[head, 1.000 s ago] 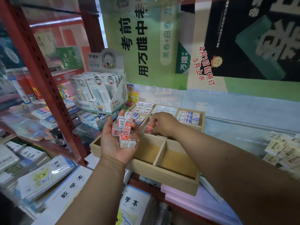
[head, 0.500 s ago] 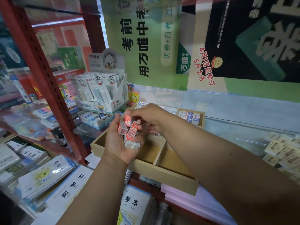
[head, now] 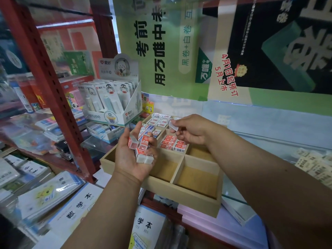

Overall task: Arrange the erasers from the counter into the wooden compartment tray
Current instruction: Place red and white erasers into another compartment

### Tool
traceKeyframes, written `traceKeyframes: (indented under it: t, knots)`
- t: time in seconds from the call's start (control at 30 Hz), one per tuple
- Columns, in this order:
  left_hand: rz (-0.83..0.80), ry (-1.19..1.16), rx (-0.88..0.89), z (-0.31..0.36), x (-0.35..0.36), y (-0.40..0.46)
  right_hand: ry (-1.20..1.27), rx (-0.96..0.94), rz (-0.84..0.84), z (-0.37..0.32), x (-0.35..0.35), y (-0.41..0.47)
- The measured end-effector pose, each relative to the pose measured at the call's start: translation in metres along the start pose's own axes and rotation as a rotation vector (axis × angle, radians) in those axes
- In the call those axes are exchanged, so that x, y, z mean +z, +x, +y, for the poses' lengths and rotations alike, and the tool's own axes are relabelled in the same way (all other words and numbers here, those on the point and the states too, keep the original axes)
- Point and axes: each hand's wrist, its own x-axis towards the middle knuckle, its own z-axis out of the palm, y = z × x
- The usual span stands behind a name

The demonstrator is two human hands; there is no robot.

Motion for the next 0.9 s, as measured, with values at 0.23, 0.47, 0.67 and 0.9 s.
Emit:
traceKeyframes:
  t: [0.23, 0.47, 0.67, 0.9]
  knots:
    - [-0.016, -0.001, -0.002, 0.001, 0.000, -0.002, -0.682, -0.141, 0.209, 0.003, -0.009, -0.004]
    - [-0.023, 0.006, 0.006, 0.001, 0.000, -0.001, -1.079, -0.184, 0.191, 0.008, -0.006, -0.010]
    - [-0.033, -0.003, -0.001, 0.001, -0.003, 0.001, -1.343, -0.269, 0.228, 0.014, 0.003, -0.011]
    - [-0.038, 0.007, 0.003, 0.000, -0.005, 0.002, -1.509, -0.205, 0.152, 0.014, 0.007, -0.005]
